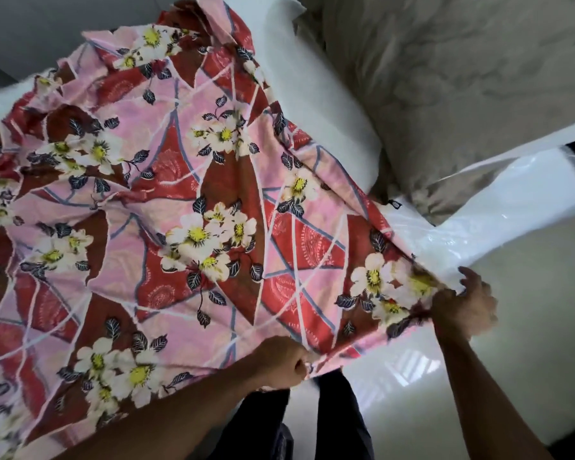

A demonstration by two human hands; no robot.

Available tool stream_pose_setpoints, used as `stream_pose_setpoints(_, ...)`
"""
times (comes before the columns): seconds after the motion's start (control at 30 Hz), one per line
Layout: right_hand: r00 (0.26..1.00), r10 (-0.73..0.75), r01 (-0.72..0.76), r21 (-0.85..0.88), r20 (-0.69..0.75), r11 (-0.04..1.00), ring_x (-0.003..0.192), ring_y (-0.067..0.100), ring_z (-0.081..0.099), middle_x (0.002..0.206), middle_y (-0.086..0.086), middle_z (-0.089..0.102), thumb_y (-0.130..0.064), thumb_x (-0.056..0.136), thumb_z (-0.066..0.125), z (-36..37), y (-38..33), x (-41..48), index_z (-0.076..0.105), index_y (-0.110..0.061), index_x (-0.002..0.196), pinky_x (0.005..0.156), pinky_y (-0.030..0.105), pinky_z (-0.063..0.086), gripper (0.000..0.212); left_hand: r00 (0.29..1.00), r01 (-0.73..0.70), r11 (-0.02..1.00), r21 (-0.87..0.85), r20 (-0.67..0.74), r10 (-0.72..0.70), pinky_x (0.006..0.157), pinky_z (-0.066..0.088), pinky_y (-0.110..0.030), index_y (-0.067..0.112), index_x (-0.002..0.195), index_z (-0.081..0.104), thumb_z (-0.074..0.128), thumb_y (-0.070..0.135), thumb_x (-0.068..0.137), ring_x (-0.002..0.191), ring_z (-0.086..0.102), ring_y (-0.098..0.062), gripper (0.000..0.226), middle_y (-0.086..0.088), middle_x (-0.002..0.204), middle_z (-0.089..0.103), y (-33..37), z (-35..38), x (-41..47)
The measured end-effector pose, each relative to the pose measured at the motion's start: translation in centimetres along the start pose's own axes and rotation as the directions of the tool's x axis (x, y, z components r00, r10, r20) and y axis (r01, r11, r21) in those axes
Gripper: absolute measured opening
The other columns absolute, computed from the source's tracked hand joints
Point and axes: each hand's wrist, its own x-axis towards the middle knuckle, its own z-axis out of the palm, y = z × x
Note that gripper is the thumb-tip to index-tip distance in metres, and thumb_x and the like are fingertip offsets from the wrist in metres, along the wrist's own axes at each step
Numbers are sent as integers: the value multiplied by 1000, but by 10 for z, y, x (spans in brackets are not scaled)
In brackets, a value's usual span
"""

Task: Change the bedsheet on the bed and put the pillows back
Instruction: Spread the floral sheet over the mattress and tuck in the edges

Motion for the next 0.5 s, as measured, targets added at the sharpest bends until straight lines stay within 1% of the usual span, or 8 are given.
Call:
stream_pose_setpoints(0.07,993,-115,115,-8,-26,993,103,39,57,112,10,66,-15,62,42,3,-1,-8,63,-23,120,82,45,43,62,997,58,998,-20,-53,-59,66,35,-26,17,95,61,55,47,90,88,64,-23,31,-4,96,70,7,11,-1)
stream_pose_setpoints(0.13,940,-339,339,0,32,941,96,38,58,108,10,67,-14,64,46,15,-4,-25,68,-20,116,75,41,44,57,971,104,982,-158,-200,-135,63,35,-24,19,95,61,57,51,90,83,65,-18,32,-1,90,70,13,17,1)
stream_pose_setpoints(0.2,806,-581,581,34,117,813,92,37,58,108,13,67,-16,69,51,31,-14,-51,70,-17,111,73,41,45,46,916,126,945,-301,-330,-227,62,40,-23,21,95,63,55,48,89,78,66,-15,29,1,85,71,18,18,4)
stream_pose_setpoints(0.27,645,-731,725,123,221,677,97,37,59,117,14,65,-17,75,57,47,-33,-80,69,-15,113,77,42,48,40,848,157,904,-398,-414,-330,63,48,-25,23,92,65,53,46,87,73,65,-9,27,5,82,72,15,18,4)
stream_pose_setpoints(0.33,500,-777,786,177,382,593,120,33,54,136,9,57,-26,85,59,64,-53,-105,61,-20,128,93,49,49,44,754,203,867,-455,-493,-435,64,51,-25,23,93,67,57,40,85,72,64,-8,21,8,83,71,1,13,-1)
stream_pose_setpoints(0.4,398,-783,840,155,478,521,143,32,36,155,6,42,-44,95,52,81,-71,-111,48,-27,142,113,58,33,50,680,225,883,-413,-582,-446,65,50,-25,23,96,66,64,31,83,76,62,-11,15,9,86,69,-19,7,-8)
stream_pose_setpoints(0.47,399,-768,857,95,501,507,150,31,25,161,6,32,-54,98,44,96,-89,-94,42,-29,148,119,61,16,56,657,247,904,-348,-626,-420,63,50,-28,22,93,63,64,28,84,76,59,-13,12,8,84,65,-39,1,-17)
stream_pose_setpoints(0.5,444,-749,845,47,493,532,150,32,24,162,7,31,-55,98,43,103,-97,-78,40,-29,149,119,61,13,58,644,271,900,-342,-630,-433,61,49,-29,22,91,62,63,28,84,75,58,-14,10,8,82,63,-50,-1,-24)
